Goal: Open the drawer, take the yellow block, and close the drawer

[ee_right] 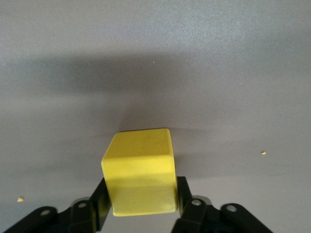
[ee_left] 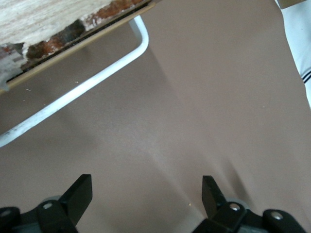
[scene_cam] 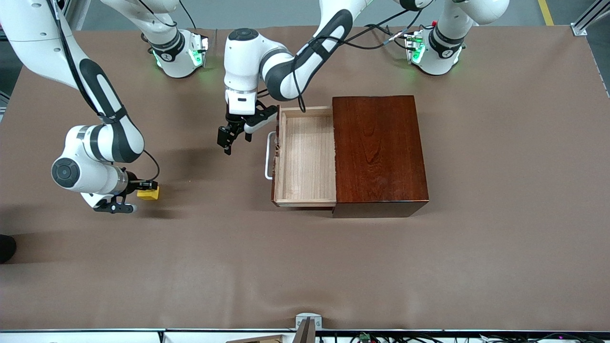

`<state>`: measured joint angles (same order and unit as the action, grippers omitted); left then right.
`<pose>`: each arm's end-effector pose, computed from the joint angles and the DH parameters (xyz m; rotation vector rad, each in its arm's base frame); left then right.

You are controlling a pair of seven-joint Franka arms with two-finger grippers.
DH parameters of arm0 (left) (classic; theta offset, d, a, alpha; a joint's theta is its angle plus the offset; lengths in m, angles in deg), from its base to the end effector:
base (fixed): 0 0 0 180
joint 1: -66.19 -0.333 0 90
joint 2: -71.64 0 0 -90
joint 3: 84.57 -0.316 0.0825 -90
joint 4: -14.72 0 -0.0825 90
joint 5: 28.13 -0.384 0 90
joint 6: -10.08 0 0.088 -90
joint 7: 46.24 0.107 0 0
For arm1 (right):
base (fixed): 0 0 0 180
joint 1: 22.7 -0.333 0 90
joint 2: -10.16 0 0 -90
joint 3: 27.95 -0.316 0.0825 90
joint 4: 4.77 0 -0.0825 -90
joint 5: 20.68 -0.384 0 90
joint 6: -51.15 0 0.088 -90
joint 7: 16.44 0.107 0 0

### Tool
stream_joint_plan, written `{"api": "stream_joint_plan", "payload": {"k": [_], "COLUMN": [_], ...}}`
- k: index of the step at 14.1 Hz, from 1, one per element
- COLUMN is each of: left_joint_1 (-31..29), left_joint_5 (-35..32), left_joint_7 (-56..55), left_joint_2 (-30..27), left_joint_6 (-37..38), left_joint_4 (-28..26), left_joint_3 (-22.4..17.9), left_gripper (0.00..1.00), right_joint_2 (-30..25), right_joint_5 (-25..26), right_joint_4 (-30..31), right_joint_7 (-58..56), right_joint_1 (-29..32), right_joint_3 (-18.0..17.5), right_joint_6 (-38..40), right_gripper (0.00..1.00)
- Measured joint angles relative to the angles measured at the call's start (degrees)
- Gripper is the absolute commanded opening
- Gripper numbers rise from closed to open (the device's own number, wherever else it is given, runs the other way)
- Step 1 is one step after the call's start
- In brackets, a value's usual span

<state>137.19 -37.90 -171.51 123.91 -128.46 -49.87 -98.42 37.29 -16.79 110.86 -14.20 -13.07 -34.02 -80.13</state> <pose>0.3766 -0.7082 0.3065 2.4082 1.2425 0.4122 0.5797 -0.0379 0.1999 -3.1201 0.0908 0.3079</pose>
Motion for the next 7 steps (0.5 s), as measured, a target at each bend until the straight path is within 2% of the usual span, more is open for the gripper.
{"api": "stream_joint_plan", "payload": {"k": [7], "left_joint_1": [0.0], "left_joint_5": [0.0], "left_joint_7": [-3.5], "left_joint_2": [1.8], "left_joint_6": [4.3], "left_joint_4": [0.2], "left_joint_3": [-0.9], "left_gripper": [1.00], "right_joint_2": [-2.8], "right_joint_5": [0.0], "right_joint_4": [-1.1], "right_joint_7": [0.1], "right_joint_1": [-0.2], "right_joint_3": [-0.6], "right_joint_6": [4.5], "right_gripper": [1.00]}}
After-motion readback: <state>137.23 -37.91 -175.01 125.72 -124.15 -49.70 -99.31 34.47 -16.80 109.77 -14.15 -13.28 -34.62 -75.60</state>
